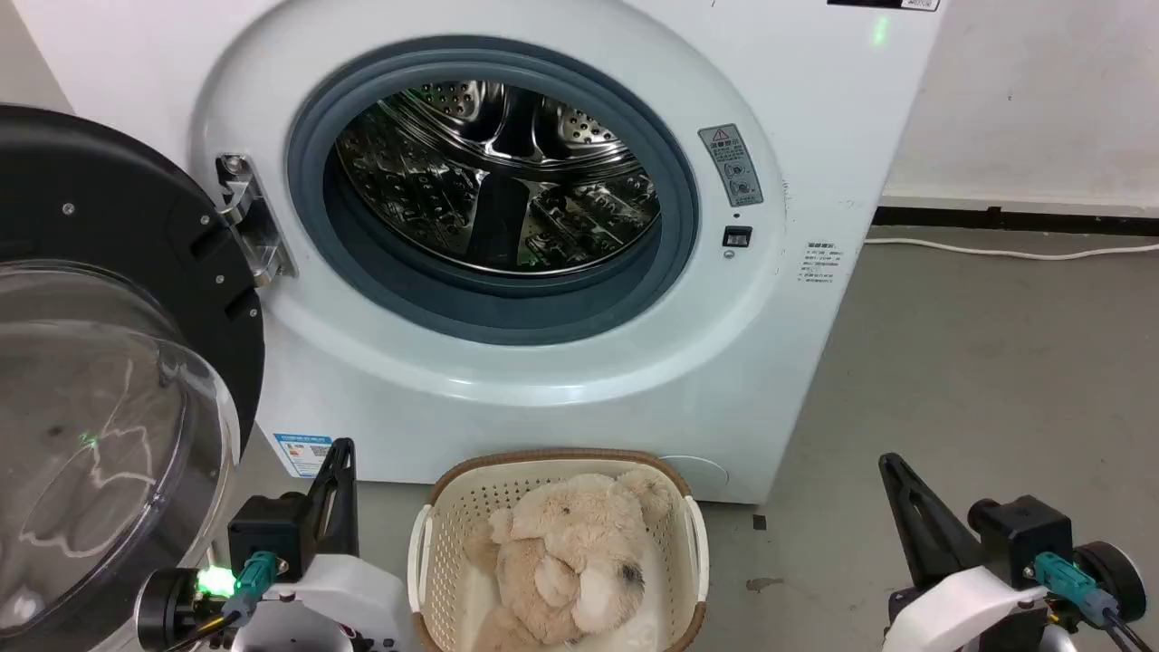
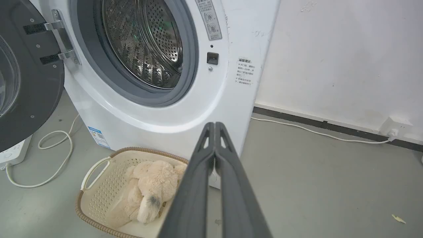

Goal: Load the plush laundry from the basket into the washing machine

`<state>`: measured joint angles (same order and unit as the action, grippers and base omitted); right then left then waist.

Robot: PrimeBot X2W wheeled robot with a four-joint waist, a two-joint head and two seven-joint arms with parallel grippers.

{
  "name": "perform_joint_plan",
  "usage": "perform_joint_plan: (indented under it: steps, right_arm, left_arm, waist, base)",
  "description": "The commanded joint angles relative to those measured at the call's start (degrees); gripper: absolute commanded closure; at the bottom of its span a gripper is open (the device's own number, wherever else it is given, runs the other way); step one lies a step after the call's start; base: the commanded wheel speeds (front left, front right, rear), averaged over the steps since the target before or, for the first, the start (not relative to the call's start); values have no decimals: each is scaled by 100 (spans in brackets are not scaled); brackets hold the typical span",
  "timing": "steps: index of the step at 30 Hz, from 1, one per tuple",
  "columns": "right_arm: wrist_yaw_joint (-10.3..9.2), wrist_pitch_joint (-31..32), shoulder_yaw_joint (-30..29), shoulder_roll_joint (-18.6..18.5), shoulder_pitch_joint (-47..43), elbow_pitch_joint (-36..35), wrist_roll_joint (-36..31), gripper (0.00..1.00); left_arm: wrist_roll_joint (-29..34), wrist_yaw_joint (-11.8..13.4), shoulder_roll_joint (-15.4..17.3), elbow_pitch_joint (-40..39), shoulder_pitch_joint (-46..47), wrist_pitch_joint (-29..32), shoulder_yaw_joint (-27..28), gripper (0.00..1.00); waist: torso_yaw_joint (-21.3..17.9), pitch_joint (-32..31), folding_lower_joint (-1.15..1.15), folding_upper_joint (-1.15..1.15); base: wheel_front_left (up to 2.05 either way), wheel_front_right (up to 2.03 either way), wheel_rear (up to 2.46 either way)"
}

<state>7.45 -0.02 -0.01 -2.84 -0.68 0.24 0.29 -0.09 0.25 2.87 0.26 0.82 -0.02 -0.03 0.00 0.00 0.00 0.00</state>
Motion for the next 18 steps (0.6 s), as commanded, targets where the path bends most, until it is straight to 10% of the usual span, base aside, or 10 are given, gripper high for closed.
perform_joint_plan:
  steps: [1,18]
  right_arm:
    - [3,2,1,-4,68,-24,-29,100]
    - [3,2,1,-4,68,-24,-29,100]
  left_arm:
    - [9,-25,0,-26,-82,2,3,100]
    - [9,-25,0,-26,-82,2,3,100]
  waist:
    - [0,0,0,0]
    - [0,0,0,0]
  base:
    - [0,0,0]
    - [0,0,0]
